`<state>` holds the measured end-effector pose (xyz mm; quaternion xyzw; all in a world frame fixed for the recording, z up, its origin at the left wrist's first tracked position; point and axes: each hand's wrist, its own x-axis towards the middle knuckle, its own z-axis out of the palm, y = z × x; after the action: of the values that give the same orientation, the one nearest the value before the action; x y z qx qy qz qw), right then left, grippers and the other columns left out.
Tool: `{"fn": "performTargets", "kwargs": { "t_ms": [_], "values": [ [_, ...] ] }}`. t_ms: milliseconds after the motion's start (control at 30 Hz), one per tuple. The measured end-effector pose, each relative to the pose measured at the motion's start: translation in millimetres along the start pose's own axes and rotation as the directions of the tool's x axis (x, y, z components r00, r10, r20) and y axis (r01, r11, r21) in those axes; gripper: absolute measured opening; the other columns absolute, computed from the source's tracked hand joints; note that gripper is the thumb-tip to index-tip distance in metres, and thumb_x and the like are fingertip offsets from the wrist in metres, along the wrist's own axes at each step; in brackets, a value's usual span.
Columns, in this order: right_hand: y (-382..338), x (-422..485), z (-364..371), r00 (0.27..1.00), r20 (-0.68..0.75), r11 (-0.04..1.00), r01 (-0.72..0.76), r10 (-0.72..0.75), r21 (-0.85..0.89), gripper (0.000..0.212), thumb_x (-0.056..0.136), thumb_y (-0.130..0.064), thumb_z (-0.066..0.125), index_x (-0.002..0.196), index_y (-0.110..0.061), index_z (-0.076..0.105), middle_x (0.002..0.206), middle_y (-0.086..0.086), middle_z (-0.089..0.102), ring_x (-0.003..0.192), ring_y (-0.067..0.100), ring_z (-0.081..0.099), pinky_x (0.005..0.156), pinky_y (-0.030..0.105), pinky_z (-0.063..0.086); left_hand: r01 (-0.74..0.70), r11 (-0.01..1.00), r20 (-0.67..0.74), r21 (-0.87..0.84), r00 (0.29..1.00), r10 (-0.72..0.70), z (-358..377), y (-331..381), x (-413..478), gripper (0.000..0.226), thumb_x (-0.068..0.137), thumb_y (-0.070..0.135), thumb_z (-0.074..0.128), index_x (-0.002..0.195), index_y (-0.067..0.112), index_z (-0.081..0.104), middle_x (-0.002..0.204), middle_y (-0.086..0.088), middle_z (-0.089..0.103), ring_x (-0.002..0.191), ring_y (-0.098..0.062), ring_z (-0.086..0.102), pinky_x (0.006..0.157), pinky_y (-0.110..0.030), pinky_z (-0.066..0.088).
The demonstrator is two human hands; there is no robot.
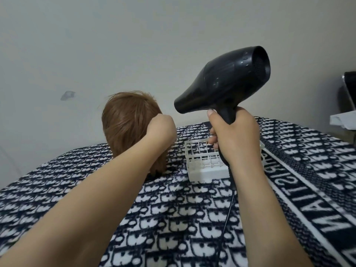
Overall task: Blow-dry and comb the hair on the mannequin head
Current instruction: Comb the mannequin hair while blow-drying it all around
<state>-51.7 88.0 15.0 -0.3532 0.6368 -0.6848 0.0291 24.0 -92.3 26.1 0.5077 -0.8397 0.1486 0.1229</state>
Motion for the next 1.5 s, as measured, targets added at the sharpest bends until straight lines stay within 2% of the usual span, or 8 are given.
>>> {"fn": "performTargets", "kwargs": {
  "t_ms": [133, 567, 833, 1000, 1100, 1200, 1333, 1500],
  "values": [
    [3.7, 0.5, 3.4, 0.998, 0.058, 0.999, -0.012, 0.014, -0.04, 0.027, 0.093, -0.039, 0.065, 0.084, -0.014, 0.064, 0.064, 0.001, 0.068, 0.049, 0.013, 0.069, 0.063, 0.049, 0.062, -0.036, 0.995, 0.058, 0.095, 0.998, 0.03, 16.3, 4.0, -13.4, 0.038, 0.09, 0.002, 0.043, 0.126, 0.003, 0.054, 0.115, -0.015, 0.062, 0.099, -0.033, 0.061, 0.069, -0.037, 0.052],
    [5.4, -4.6, 14.1, 0.994, 0.105, 0.997, 0.003, 0.005, -0.076, 0.026, 0.092, -0.041, 0.064, 0.084, -0.016, 0.063, 0.063, 0.001, 0.068, 0.045, 0.009, 0.067, 0.063, 0.049, 0.062, -0.243, 0.959, 0.115, 0.146, 0.967, 0.228, 38.7, -21.5, -36.3, 0.033, 0.094, 0.004, 0.04, 0.126, 0.009, 0.048, 0.101, -0.01, 0.062, 0.088, -0.033, 0.061, 0.059, -0.037, 0.042],
    [6.9, -4.2, 15.9, 0.993, 0.12, 0.996, 0.012, -0.002, -0.088, 0.025, 0.092, -0.04, 0.065, 0.083, -0.017, 0.063, 0.058, 0.002, 0.068, 0.047, 0.011, 0.068, 0.065, 0.051, 0.061, -0.304, 0.946, 0.364, 0.115, 0.899, 0.244, 63.5, -43.7, -50.6, 0.045, 0.093, 0.0, 0.039, 0.134, 0.019, 0.045, 0.113, -0.006, 0.065, 0.098, -0.028, 0.063, 0.071, -0.039, 0.053],
    [9.5, -1.6, 15.0, 0.991, 0.13, 0.988, 0.023, -0.003, -0.154, 0.025, 0.092, -0.041, 0.064, 0.082, -0.018, 0.062, 0.069, 0.002, 0.069, 0.052, 0.014, 0.07, 0.064, 0.05, 0.062, -0.27, 0.961, 0.31, 0.053, 0.92, 0.242, 72.0, -48.1, -61.4, 0.025, 0.098, 0.012, 0.044, 0.121, 0.021, 0.046, 0.077, -0.001, 0.054, 0.072, -0.028, 0.06, 0.056, -0.036, 0.045],
    [10.1, -2.5, 15.6, 0.982, 0.187, 0.985, 0.023, 0.01, -0.172, 0.026, 0.092, -0.04, 0.065, 0.081, -0.016, 0.062, 0.066, 0.002, 0.068, 0.049, 0.013, 0.069, 0.064, 0.05, 0.062, -0.229, 0.972, 0.243, 0.058, 0.947, 0.209, 68.4, -44.2, -72.8, 0.016, 0.101, 0.024, 0.042, 0.116, 0.023, 0.047, 0.071, 0.002, 0.048, 0.065, -0.024, 0.053, 0.051, -0.033, 0.037],
    [7.9, -4.7, 17.9, 0.985, 0.174, 0.971, 0.054, -0.012, -0.235, 0.025, 0.091, -0.04, 0.064, 0.08, -0.017, 0.061, 0.068, 0.002, 0.068, 0.055, 0.018, 0.07, 0.064, 0.047, 0.061, -0.136, 0.991, 0.202, 0.009, 0.97, 0.132, 63.1, -42.3, -83.3, 0.017, 0.099, 0.019, 0.044, 0.114, 0.025, 0.047, 0.079, 0.003, 0.051, 0.073, -0.023, 0.054, 0.061, -0.035, 0.039],
    [4.1, -6.6, 19.9, 0.965, 0.262, 0.99, 0.028, 0.01, -0.139, 0.022, 0.091, -0.037, 0.067, 0.08, -0.018, 0.063, 0.057, -0.003, 0.068, 0.046, 0.011, 0.068, 0.057, 0.039, 0.06, -0.044, 0.998, 0.156, -0.054, 0.986, 0.052, 54.5, -56.7, -99.3, 0.02, 0.097, 0.016, 0.045, 0.11, 0.03, 0.05, 0.095, 0.002, 0.055, 0.096, -0.025, 0.055, 0.091, -0.045, 0.038],
    [-4.9, -15.4, 24.9, 0.949, 0.313, 0.977, 0.108, -0.045, -0.185, 0.022, 0.09, -0.039, 0.067, 0.079, -0.02, 0.062, 0.056, -0.004, 0.068, 0.047, 0.012, 0.068, 0.063, 0.044, 0.061, 0.015, 0.993, 0.09, -0.121, 0.996, -0.005, 49.6, -90.6, -117.4, 0.018, 0.096, 0.016, 0.047, 0.099, 0.032, 0.053, 0.091, 0.006, 0.054, 0.101, -0.023, 0.052, 0.102, -0.052, 0.028]
  ]
}}
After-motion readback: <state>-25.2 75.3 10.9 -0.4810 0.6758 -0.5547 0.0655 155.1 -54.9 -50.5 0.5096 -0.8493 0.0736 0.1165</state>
